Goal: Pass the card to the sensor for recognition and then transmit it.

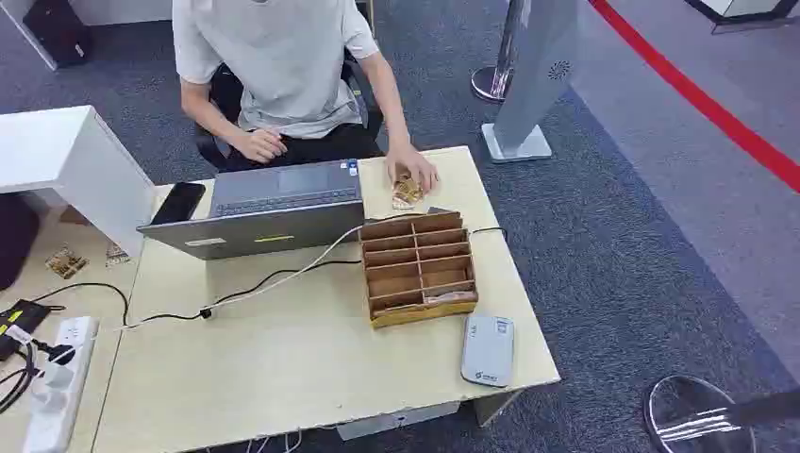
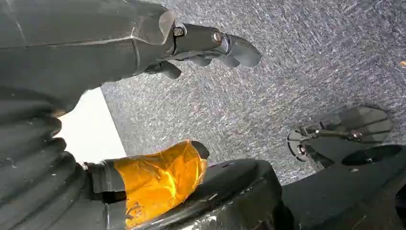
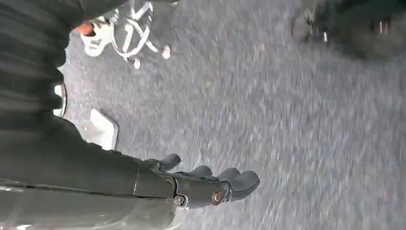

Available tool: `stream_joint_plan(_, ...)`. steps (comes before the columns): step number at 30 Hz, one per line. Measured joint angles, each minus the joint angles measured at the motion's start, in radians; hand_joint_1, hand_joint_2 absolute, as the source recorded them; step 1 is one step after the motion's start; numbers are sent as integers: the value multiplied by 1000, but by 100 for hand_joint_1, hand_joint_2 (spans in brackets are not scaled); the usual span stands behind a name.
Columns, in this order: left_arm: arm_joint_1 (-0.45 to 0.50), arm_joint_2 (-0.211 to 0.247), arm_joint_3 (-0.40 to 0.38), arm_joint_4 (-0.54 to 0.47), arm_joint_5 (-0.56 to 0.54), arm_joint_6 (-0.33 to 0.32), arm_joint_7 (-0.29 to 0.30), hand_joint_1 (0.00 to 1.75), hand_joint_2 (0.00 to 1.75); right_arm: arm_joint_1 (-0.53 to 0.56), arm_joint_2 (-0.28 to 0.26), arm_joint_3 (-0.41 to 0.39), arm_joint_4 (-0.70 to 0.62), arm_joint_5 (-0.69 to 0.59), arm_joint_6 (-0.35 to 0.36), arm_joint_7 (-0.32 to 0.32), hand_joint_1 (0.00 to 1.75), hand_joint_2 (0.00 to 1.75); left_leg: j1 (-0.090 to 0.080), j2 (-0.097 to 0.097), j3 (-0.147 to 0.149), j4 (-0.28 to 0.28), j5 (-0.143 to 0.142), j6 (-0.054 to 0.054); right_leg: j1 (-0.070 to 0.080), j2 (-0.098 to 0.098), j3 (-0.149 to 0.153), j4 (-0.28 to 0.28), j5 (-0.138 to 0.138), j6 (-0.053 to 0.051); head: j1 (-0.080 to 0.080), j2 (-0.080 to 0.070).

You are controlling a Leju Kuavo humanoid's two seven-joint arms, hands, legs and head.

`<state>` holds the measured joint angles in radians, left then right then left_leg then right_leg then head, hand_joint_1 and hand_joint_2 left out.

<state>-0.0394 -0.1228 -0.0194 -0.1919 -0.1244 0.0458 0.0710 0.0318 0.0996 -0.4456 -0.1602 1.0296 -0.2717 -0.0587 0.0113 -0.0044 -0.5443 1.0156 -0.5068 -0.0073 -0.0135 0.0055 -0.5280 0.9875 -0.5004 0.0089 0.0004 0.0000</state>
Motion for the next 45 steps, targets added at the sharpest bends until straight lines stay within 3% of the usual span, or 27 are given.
stream_joint_plan(2,0,-1,5,0,6,2,0,0,175,5,7,-10,-16,-19,-56,-15,0,175,0,0,0,0,0,0,0,0,0,0,0,0,0,0)
stream_joint_plan(6,1,-5,24,0,27,11,-7,0,175,27,48,-57,-77,-72,-235,-103,0,175,0,0,0,0,0,0,0,0,0,0,0,0,0,0)
stream_joint_plan(9,0,-3,23,0,-21,-27,-12,0,175,26,30,-115,-124,-192,-272,-199,0,175,-1,0,0,0,0,0,-1,0,0,0,0,0,0,0)
stream_joint_plan(13,2,9,22,0,-41,-47,-13,0,175,18,-59,-218,-176,-257,-220,-276,0,175,-2,0,-1,1,0,1,-2,0,0,0,0,0,0,0)
stream_joint_plan(16,3,16,21,1,-53,-53,-13,0,175,51,-96,-281,-325,-221,-87,-222,0,175,-2,-1,-3,3,-1,2,-2,-1,0,0,1,1,0,0)
stream_joint_plan(17,4,17,21,1,-60,-55,-15,0,175,60,-108,-323,-451,-193,17,-188,0,175,-3,0,-3,3,-1,2,-2,-1,0,0,1,1,0,0)
stream_joint_plan(21,4,21,21,1,-65,-56,-22,0,175,60,-116,-414,-679,-145,127,-178,0,175,-3,0,-3,3,0,5,-3,-2,-1,0,1,2,0,0)
stream_joint_plan(26,5,23,19,1,-74,-61,-30,0,175,33,-151,-484,-861,-158,153,-183,0,175,-2,0,-3,3,0,5,-3,-2,0,1,1,1,0,0)
stream_joint_plan(30,5,23,13,1,-84,-67,-43,0,175,-6,-224,-483,-887,-232,145,-250,0,175,-4,0,-3,3,0,5,-3,-1,-1,2,1,2,-1,0)
stream_joint_plan(32,5,24,12,1,-97,-70,-47,0,175,-21,-263,-453,-908,-267,115,-266,0,175,-3,0,-3,3,0,5,-3,-1,-1,2,1,2,0,0)
stream_joint_plan(35,4,24,2,1,-119,-74,-63,0,175,-22,-305,-341,-977,-302,62,-292,0,175,-4,0,-3,4,0,6,-4,-1,-1,2,2,3,-1,0)
stream_joint_plan(40,-1,23,-22,1,-157,-97,-116,0,175,-23,-388,-17,-1259,-231,-46,-174,0,175,-7,2,-4,4,2,8,-7,0,-5,7,2,3,0,0)
stream_joint_plan(45,-12,8,-38,1,-179,-78,-103,0,175,-157,-414,276,-1361,-162,-81,-111,0,175,-7,3,-3,4,5,7,-7,1,-6,9,3,3,-1,0)
